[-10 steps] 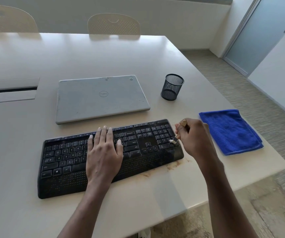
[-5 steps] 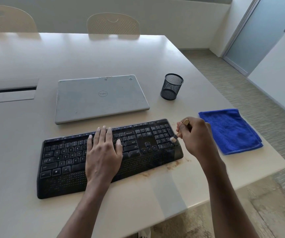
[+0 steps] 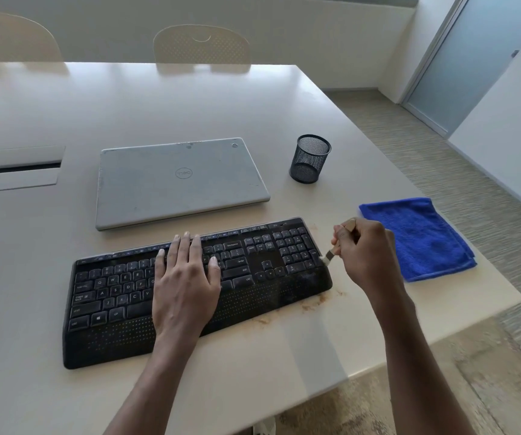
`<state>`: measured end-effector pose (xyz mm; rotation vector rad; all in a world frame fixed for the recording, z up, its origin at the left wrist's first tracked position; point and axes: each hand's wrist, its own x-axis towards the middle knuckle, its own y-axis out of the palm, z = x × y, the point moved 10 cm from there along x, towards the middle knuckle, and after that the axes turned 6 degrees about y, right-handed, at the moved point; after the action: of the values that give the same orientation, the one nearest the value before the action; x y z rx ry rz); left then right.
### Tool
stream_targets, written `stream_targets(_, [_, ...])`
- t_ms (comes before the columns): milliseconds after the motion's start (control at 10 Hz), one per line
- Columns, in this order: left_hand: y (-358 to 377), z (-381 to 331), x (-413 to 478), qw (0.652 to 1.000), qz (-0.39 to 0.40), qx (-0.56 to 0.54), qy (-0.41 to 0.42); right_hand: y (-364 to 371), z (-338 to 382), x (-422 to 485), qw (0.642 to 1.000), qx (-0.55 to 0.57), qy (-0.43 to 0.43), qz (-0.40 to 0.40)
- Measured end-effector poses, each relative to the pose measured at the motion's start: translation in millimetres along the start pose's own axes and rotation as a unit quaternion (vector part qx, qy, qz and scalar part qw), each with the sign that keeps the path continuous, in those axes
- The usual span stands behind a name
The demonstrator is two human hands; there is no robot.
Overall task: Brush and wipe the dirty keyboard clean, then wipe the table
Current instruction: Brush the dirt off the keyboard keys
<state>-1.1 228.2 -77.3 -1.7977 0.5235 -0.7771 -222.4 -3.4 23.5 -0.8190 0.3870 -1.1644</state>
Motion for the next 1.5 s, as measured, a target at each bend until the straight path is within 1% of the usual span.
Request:
stream_targets(100, [1, 0, 1, 1.000, 0.004, 0.001, 0.003, -7, 1, 0, 1.000, 0.007, -0.010, -0.014])
stream_targets(200, [1, -1, 1, 1.000, 0.003, 0.001, 0.004, -2, -2, -1, 1.000, -0.007, -0.003, 0.013])
stream_targets(400, [2, 0, 1, 1.000, 0.004, 0.003, 0.003, -10, -5, -9, 1.000, 0.016, -0.018, -0.008])
stream_targets(500, [2, 0, 1, 1.000, 0.005, 0.003, 0.004, -7, -11, -14, 1.000, -0.001, -0.006, 0.024])
stream_targets(600, [2, 1, 0, 1.000, 0.005, 0.005, 0.004, -12, -12, -16, 1.000, 0.021, -0.006, 0.011])
stream_targets(700, [2, -1, 0, 1.000, 0.006, 0.003, 0.006, -12, -7, -22, 0.999, 0.025, -0.027, 0.022])
stream_targets(800, [2, -1, 1, 1.000, 0.003, 0.003, 0.004, -11, -1, -27, 0.997, 0.029, -0.049, 0.053])
stream_targets(900, [1, 0, 2, 1.000, 0.000, 0.005, 0.003, -20, 8, -25, 0.995, 0.033, -0.085, 0.034])
stream_targets(1000, [1, 0, 1, 1.000, 0.003, 0.006, 0.004, -15, 12, -24, 0.994, 0.004, -0.100, 0.036])
stream_targets(1100, [1, -1, 1, 1.000, 0.001, 0.006, 0.004, 0, 12, -30, 0.987, -0.018, -0.111, 0.116])
stream_targets(1200, [1, -1, 1, 1.000, 0.001, 0.005, 0.003, -3, 12, -28, 0.986, 0.000, -0.113, 0.123])
stream_targets(1300, [1, 0, 1, 1.000, 0.002, 0.007, 0.004, -9, 15, -21, 0.991, 0.013, -0.116, 0.070])
stream_targets(1500, [1, 0, 1, 1.000, 0.001, 0.007, 0.002, 5, 22, -26, 0.985, 0.019, -0.104, 0.139])
